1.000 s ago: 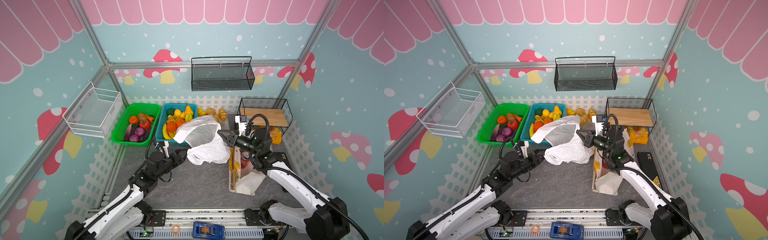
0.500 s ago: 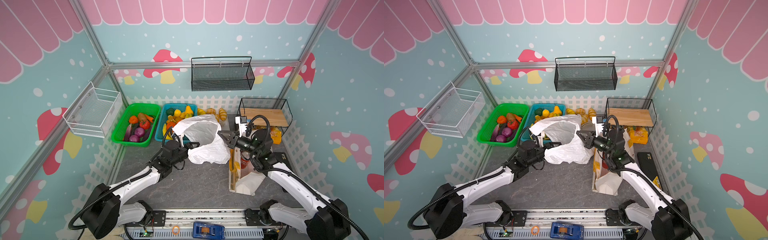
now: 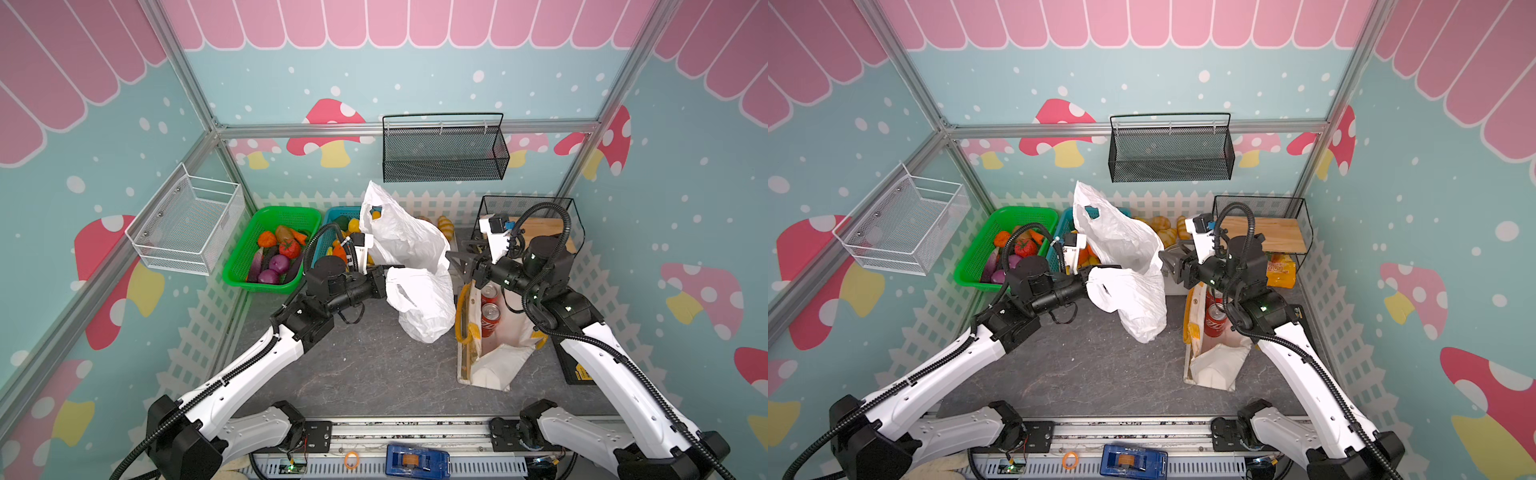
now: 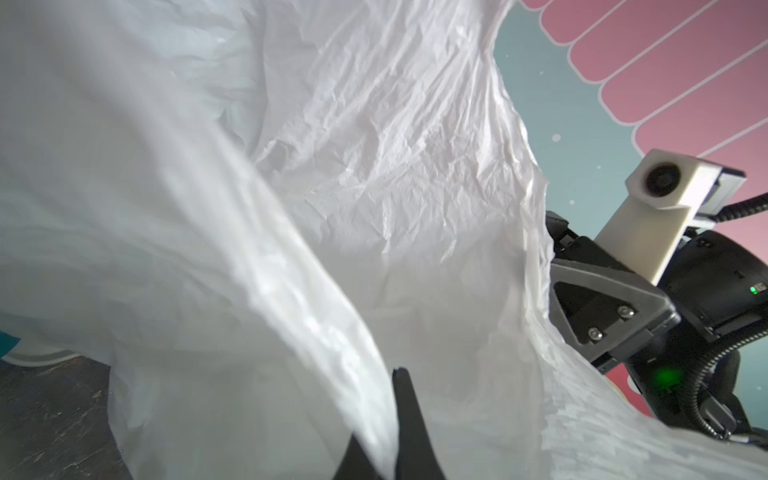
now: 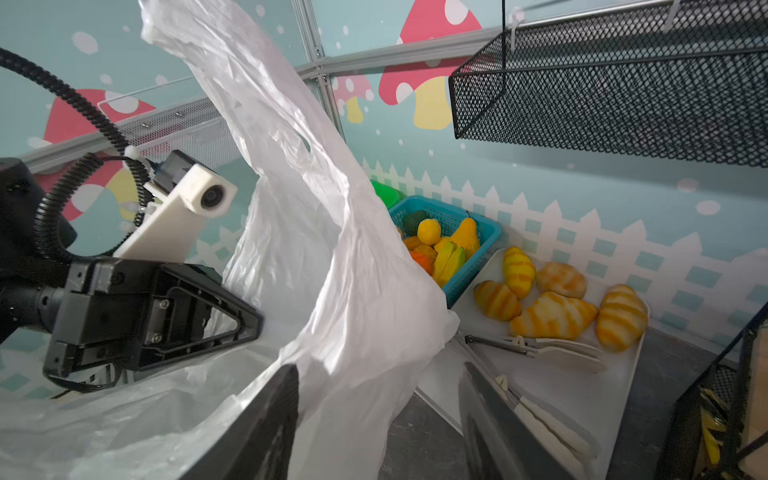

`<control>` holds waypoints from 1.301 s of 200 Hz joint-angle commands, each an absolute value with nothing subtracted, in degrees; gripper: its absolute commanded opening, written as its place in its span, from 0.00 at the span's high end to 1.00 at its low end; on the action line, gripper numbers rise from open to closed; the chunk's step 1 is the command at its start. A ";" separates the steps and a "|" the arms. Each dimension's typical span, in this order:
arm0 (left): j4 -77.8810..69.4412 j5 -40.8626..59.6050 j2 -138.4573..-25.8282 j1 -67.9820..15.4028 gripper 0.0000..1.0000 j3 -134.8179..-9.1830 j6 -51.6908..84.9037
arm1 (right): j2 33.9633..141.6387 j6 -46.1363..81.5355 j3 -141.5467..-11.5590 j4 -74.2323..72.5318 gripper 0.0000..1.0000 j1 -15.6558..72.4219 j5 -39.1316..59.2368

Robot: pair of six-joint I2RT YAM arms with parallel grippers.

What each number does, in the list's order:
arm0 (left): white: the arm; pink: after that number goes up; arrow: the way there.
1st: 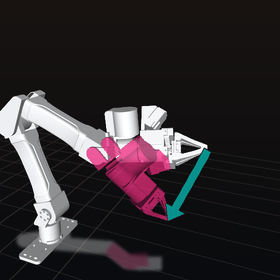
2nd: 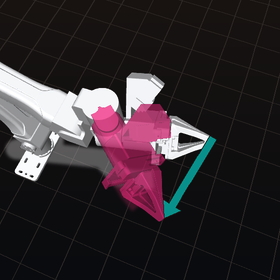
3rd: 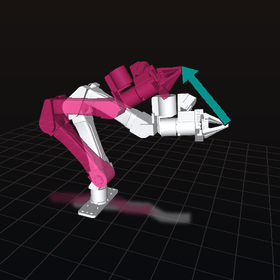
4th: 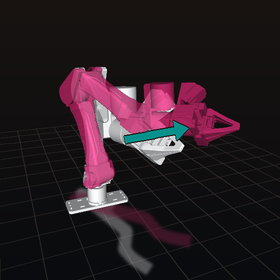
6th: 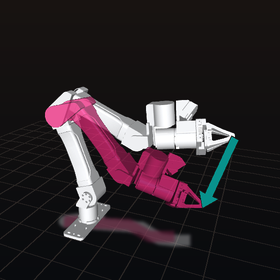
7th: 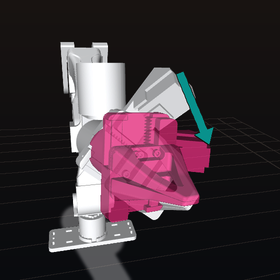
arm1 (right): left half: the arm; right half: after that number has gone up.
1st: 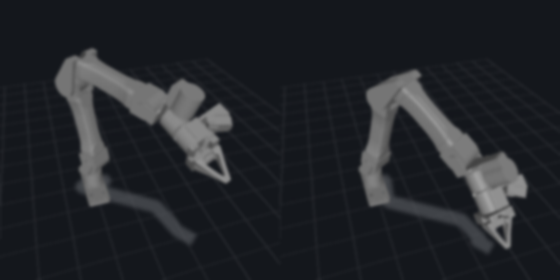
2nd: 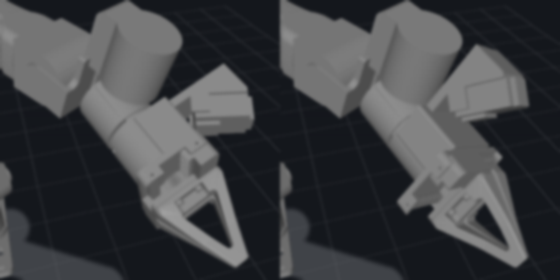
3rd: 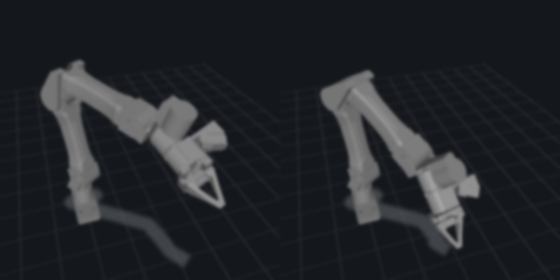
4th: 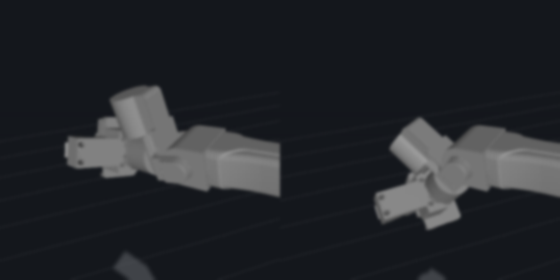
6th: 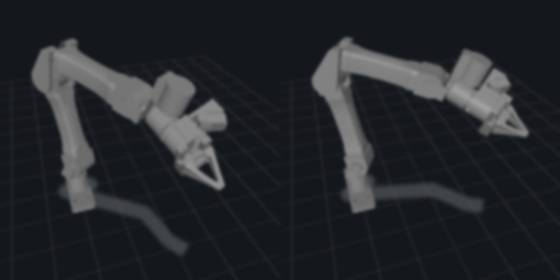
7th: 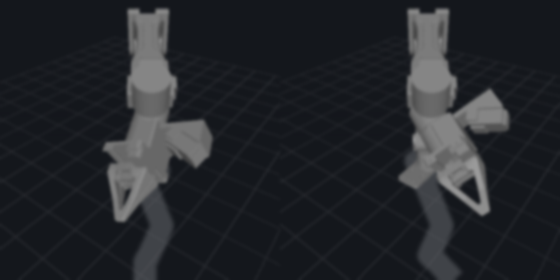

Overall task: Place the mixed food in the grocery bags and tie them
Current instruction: 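Hold the bag open with both grippers, lifting it upright beside the tote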

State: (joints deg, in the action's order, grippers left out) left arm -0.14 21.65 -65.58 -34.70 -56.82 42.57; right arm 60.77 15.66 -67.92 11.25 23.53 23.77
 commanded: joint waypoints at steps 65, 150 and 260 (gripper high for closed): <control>9.61 19.04 -68.19 -38.28 1.00 -62.26 37.01 | 63.20 12.57 -72.23 15.48 0.19 27.67 28.92; 7.66 18.40 -70.58 -39.73 1.00 -62.83 39.56 | 64.22 10.15 -66.66 20.49 0.16 30.67 11.59; 4.79 17.49 -70.35 -39.22 1.00 -60.93 45.11 | 57.81 10.90 -53.33 12.80 0.41 31.39 9.50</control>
State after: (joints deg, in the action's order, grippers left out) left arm 7.46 17.56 -70.41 -39.46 -61.41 42.94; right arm 55.55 9.26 -56.07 16.32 31.18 12.23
